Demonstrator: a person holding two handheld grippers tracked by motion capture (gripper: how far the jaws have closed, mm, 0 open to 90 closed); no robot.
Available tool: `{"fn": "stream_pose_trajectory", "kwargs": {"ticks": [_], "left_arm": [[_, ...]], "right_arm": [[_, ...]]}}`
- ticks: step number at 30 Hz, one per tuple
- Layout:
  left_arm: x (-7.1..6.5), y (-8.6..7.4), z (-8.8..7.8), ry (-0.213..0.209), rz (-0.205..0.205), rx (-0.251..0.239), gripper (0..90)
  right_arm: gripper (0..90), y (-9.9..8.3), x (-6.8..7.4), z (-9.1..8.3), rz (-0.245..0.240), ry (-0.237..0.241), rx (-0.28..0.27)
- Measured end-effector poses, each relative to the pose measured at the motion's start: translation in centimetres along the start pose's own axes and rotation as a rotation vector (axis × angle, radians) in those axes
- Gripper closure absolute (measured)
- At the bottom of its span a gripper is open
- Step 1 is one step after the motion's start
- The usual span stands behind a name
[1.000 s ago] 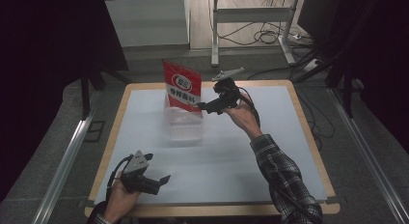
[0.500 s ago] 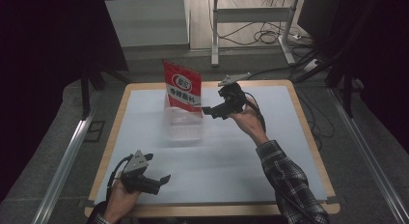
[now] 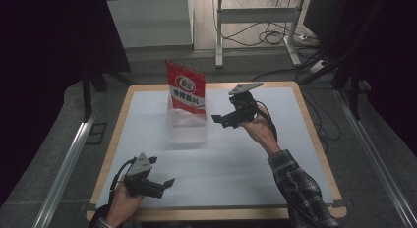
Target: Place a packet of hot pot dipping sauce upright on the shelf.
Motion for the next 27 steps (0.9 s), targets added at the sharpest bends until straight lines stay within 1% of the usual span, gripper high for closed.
{"fn": "stream_pose_trajectory", "kwargs": {"ticks": [3,5,8,10,15,19,22,27], "left_arm": [[0.0,0.0,0.0,0.001,0.003,0.003,0.2],[0.0,-0.1,0.0,0.005,0.005,0.005,0.2],[0.0,-0.1,0.1,0.007,0.008,0.007,0.2],[0.0,-0.1,0.1,0.007,0.009,0.007,0.2],[0.0,-0.1,0.1,0.009,0.015,0.011,0.2],[-0.1,-0.1,0.1,0.011,0.020,0.013,0.2],[-0.1,-0.1,0.2,0.012,0.022,0.014,0.2],[-0.1,-0.1,0.2,0.012,0.026,0.015,0.2]], "right_arm": [[0.0,-0.6,0.0,-0.2,0.009,0.002,0.007],[0.0,-0.9,0.0,-0.3,0.005,-0.007,0.007],[0.0,-1.4,0.0,-0.4,0.006,-0.005,0.008],[0.0,-1.6,0.0,-0.6,0.005,-0.005,0.001],[0.0,-2.2,0.0,-1.0,0.009,-0.025,-0.025],[0.0,-2.5,0.0,-1.5,0.023,-0.016,-0.055],[0.0,-3.2,0.0,-1.7,0.029,-0.015,-0.049],[0.0,-3.6,0.0,-2.1,0.040,-0.020,-0.051]]}}
Point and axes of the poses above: each handheld gripper's, and its own axes: z roughly forward along the jaws, y roughly out of its top, x roughly to its left, the point moved 7 cm from there along z, roughly forward along the jaws, and after that the axes turned 6 degrees about y, right-handed, at the moved point
